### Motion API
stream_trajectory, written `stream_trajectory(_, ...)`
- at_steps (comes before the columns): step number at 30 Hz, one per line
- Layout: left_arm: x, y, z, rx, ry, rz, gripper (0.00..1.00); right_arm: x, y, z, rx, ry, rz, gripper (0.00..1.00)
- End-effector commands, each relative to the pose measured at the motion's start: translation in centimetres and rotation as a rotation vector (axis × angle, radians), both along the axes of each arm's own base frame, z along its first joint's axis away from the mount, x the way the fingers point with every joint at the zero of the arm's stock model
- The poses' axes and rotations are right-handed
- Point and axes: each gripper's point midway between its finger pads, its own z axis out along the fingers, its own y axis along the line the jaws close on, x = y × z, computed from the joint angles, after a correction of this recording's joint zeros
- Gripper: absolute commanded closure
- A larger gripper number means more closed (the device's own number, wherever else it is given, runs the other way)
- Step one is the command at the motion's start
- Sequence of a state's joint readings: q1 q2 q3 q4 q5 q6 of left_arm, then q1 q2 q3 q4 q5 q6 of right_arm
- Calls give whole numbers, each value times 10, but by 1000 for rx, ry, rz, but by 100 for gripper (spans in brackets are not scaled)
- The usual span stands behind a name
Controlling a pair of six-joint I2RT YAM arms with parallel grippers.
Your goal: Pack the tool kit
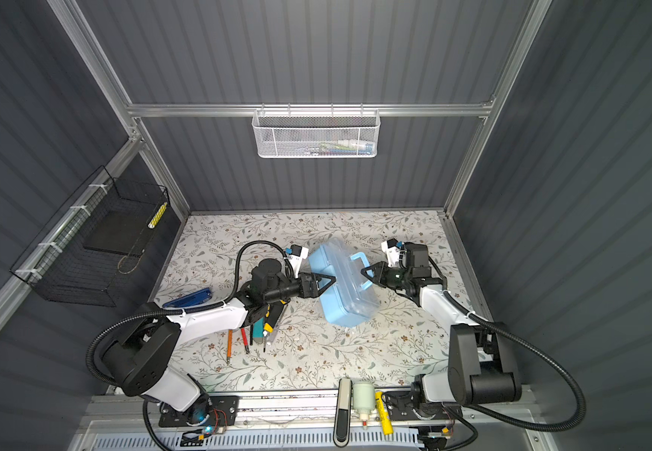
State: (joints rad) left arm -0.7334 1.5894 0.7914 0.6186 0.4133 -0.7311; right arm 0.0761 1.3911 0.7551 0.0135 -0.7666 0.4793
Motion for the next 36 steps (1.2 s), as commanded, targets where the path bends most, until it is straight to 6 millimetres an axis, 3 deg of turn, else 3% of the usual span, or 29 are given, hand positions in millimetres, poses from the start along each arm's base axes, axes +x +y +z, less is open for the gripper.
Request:
stream_trajectory(1,-17,-13,-14,0,69,-78,1,-14,11,1,-51,-33,46,100)
stream_trajectory(5,-21,-20,-12,-2,69,-97,1,-14,22,23,-32,-118,67,100)
stream_trajectory(8,-24,-27,-8,-25,70,-125,1,-15,33,29,-29,-150,88,100)
stream_trajectory(19,-19,-30,23,-121,-18,-109,1,-17,41,2,6,-108,99,100)
stream_trajectory(26,-16,-29,49,-173,-101,-94,1,-15,42,-1,62,-101,95,100)
stream_trajectory(36,-11,-36,74,-255,-196,-114,1,-17,41,-15,-30,-111,96,100)
